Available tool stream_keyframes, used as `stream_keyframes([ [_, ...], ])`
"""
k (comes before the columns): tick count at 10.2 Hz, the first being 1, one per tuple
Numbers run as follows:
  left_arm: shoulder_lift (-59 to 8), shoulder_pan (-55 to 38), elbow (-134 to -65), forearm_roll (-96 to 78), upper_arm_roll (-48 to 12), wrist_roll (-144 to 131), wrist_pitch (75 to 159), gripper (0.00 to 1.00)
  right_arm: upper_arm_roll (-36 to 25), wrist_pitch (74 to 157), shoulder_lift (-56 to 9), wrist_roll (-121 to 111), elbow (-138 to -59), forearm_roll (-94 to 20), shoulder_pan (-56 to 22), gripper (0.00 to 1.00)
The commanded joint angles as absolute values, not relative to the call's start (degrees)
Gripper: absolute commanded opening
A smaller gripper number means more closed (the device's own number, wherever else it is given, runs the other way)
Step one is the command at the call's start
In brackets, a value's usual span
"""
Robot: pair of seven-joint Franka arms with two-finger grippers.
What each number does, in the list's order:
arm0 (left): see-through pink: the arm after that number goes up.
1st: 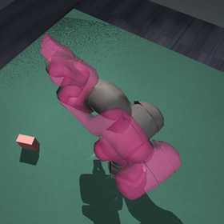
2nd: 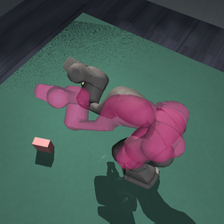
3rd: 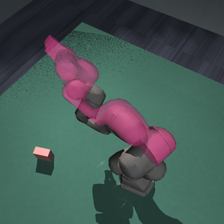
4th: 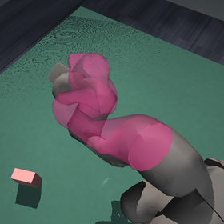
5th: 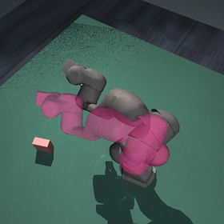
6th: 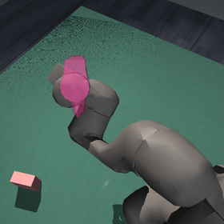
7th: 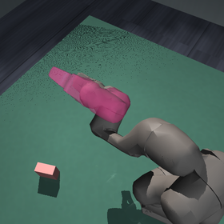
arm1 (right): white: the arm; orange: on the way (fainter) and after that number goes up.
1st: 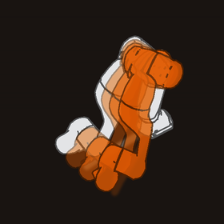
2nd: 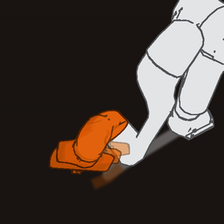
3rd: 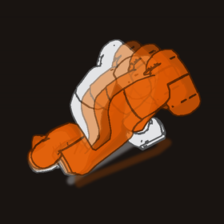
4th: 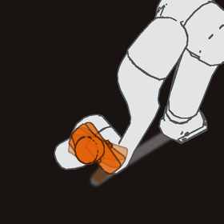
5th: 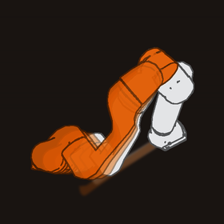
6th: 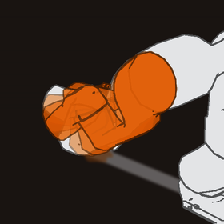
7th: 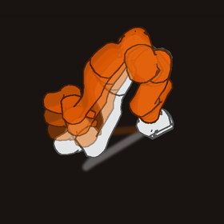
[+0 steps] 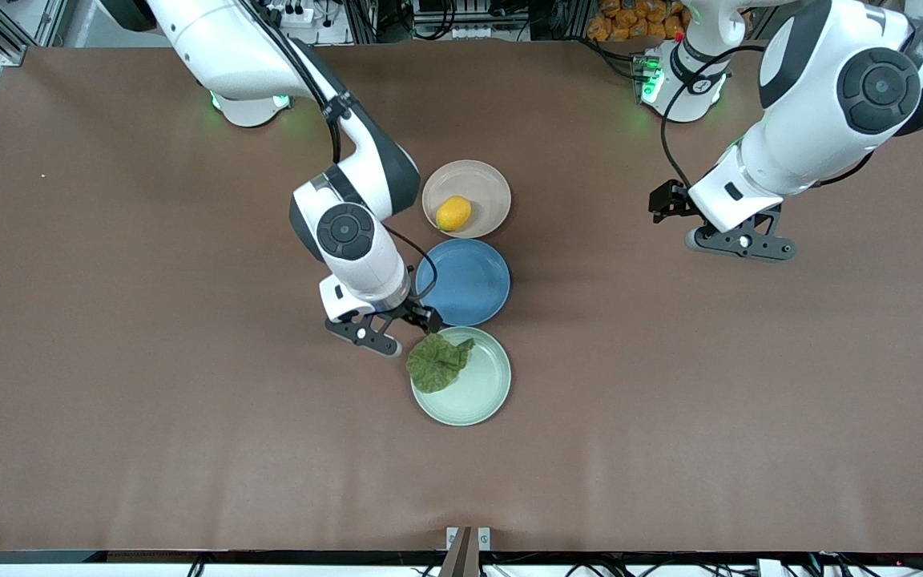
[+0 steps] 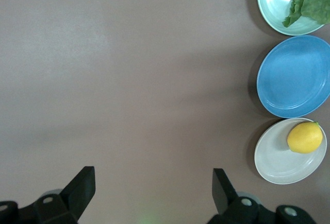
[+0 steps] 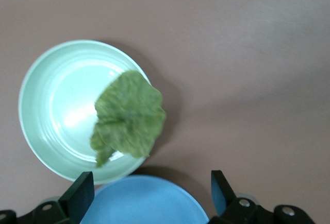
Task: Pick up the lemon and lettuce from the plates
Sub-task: 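Lower the right gripper and close it on the lettuce leaf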
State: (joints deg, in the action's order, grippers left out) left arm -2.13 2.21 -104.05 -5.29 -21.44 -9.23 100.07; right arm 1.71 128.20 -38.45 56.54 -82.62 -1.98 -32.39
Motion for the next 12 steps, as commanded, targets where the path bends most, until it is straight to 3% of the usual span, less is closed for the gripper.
stream_keyframes([
  [1, -0.79, 2.72, -105.82, -5.10, -21.71, -8.53, 101.43, 1.00, 2.28, 131.56, -42.44, 56.34, -79.63, -0.88, -31.29, 1.00],
  [12, -0.97, 3.78, -105.73, -5.10, -21.71, -7.91, 101.78, 1.00, 2.29, 140.71, -49.39, 56.42, -79.63, -1.23, -31.20, 1.00],
])
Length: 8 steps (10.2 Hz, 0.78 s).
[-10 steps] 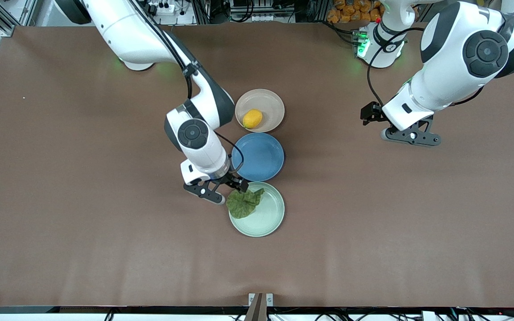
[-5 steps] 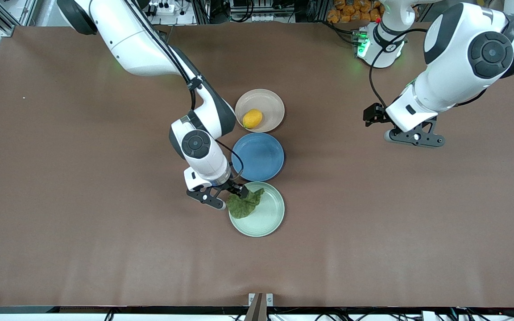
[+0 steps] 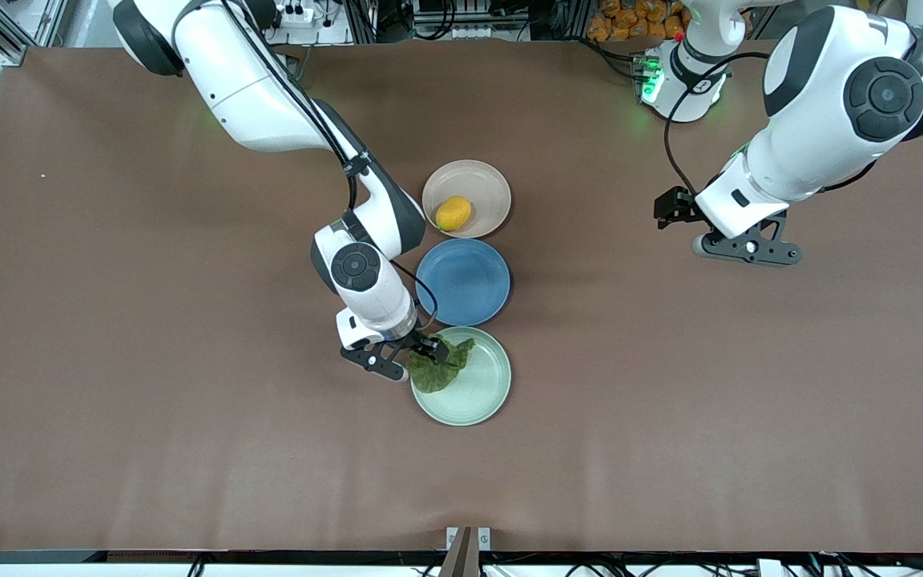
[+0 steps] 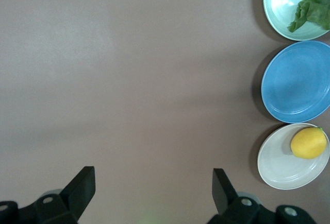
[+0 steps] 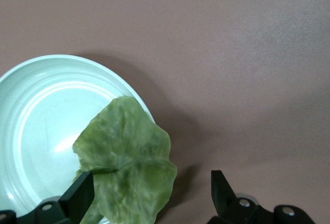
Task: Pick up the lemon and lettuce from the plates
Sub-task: 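Lower the right gripper and close it on the lettuce leaf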
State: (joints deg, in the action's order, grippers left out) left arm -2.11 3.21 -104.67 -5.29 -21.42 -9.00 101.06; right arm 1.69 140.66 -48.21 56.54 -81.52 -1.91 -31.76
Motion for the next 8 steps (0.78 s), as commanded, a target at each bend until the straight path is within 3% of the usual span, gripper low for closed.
stream_keyframes([
  [1, -0.97, 3.78, -105.73, -5.10, -21.71, -7.91, 101.78, 1.00, 2.29, 140.71, -49.39, 56.69, -79.63, -1.23, -31.20, 0.95],
  [3, -0.88, 3.96, -105.73, -5.10, -21.71, -7.82, 101.78, 1.00, 2.29, 141.50, -49.83, 56.78, -79.63, -1.32, -31.20, 0.62],
  [6, -0.97, 3.96, -105.73, -5.10, -21.71, -7.82, 101.78, 1.00, 2.29, 141.94, -50.19, 56.87, -79.63, -1.32, -31.20, 0.39],
  [8, -0.97, 3.96, -105.73, -5.10, -21.71, -7.82, 101.78, 1.00, 2.29, 141.94, -50.10, 56.43, -79.63, -1.32, -31.20, 0.16],
])
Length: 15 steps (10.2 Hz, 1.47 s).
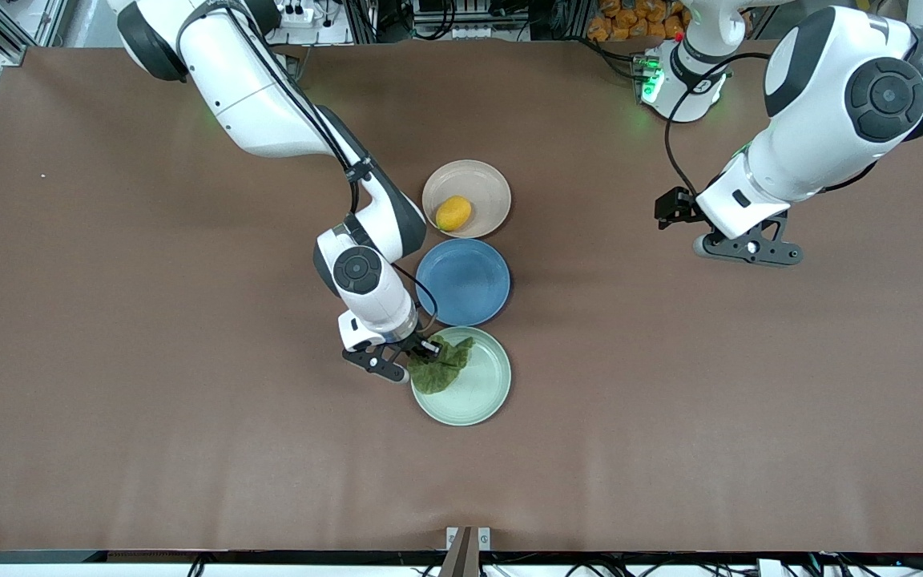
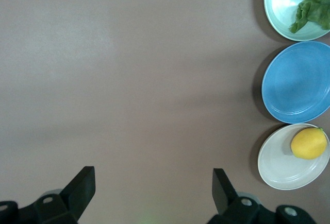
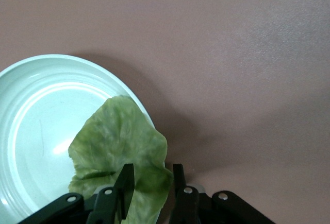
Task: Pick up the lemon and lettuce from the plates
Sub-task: 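Lower the right gripper and close it on the lettuce leaf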
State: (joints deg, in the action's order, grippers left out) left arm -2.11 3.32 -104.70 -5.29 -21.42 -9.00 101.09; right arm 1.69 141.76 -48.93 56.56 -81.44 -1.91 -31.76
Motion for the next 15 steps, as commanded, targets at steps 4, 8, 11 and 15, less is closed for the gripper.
stream_keyframes([
  [4, -0.97, 4.31, -105.64, -5.10, -21.71, -7.82, 101.78, 1.00, 2.29, 140.98, -49.75, 56.08, -79.28, -1.41, -31.11, 0.00],
  [8, -1.14, 4.31, -105.64, -5.10, -21.71, -7.82, 101.78, 1.00, 2.37, 132.99, -49.75, 55.90, -74.89, -1.23, -30.23, 0.00],
  [11, -1.14, 4.31, -105.56, -5.10, -21.71, -7.82, 101.78, 1.00, 2.29, 133.51, -50.01, 55.99, -75.15, -0.79, -30.94, 0.01],
  [15, -1.05, 4.39, -105.47, -5.10, -21.62, -7.13, 101.78, 1.00, 2.29, 133.59, -50.01, 55.20, -75.32, -0.79, -30.76, 0.02],
])
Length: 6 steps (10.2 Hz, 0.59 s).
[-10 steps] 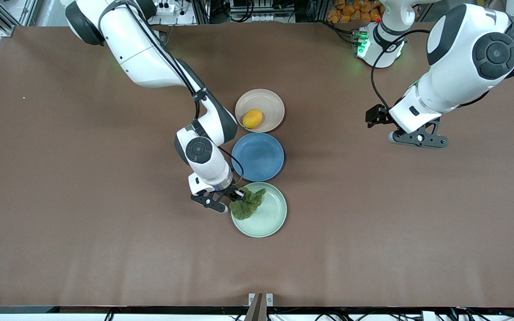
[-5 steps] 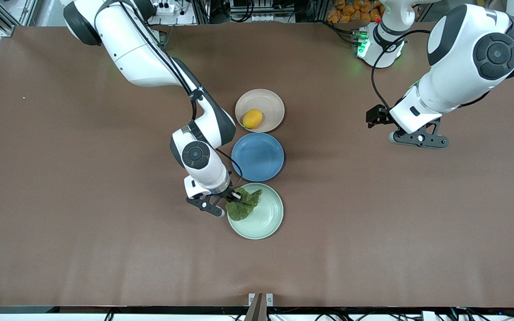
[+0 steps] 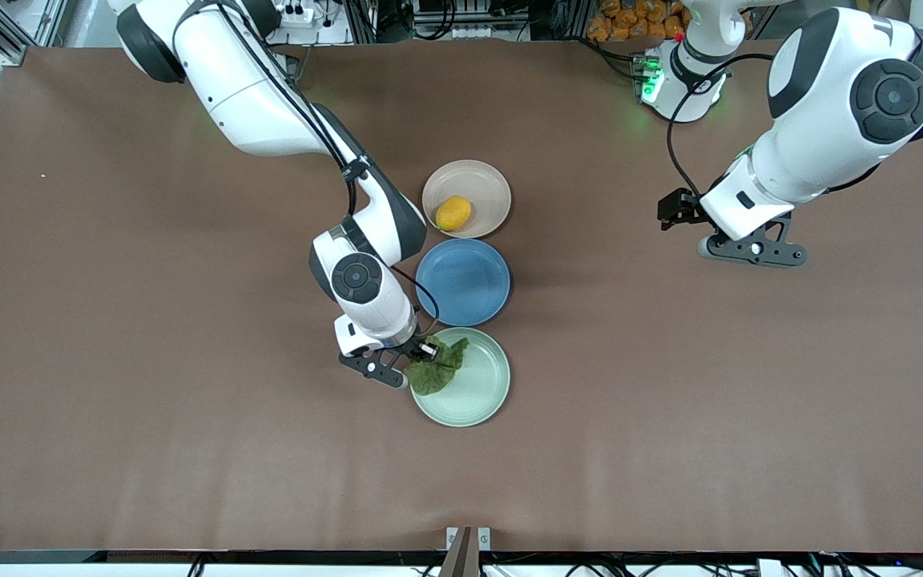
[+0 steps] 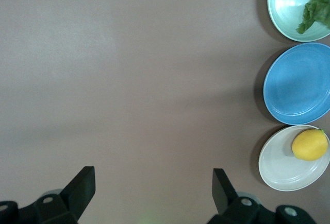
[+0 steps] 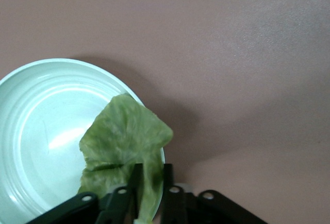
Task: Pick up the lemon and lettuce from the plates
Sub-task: 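Lower the right gripper and close it on the lettuce leaf, then lift the lettuce off the plate and carry it away with the right gripper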
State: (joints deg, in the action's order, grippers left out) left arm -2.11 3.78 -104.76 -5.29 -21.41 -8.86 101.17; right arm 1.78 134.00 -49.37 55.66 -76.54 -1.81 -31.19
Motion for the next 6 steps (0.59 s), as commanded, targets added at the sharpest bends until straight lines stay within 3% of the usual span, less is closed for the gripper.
stream_keyframes([
  [1, -0.97, 4.39, -105.47, -5.10, -21.53, -6.95, 101.78, 1.00, 2.29, 133.59, -50.01, 55.20, -75.32, -0.70, -30.94, 0.00],
  [6, -0.97, 4.39, -105.21, -5.10, -21.36, -6.94, 101.78, 1.00, 2.46, 132.72, -49.31, 55.11, -74.80, -1.75, -30.06, 0.00],
])
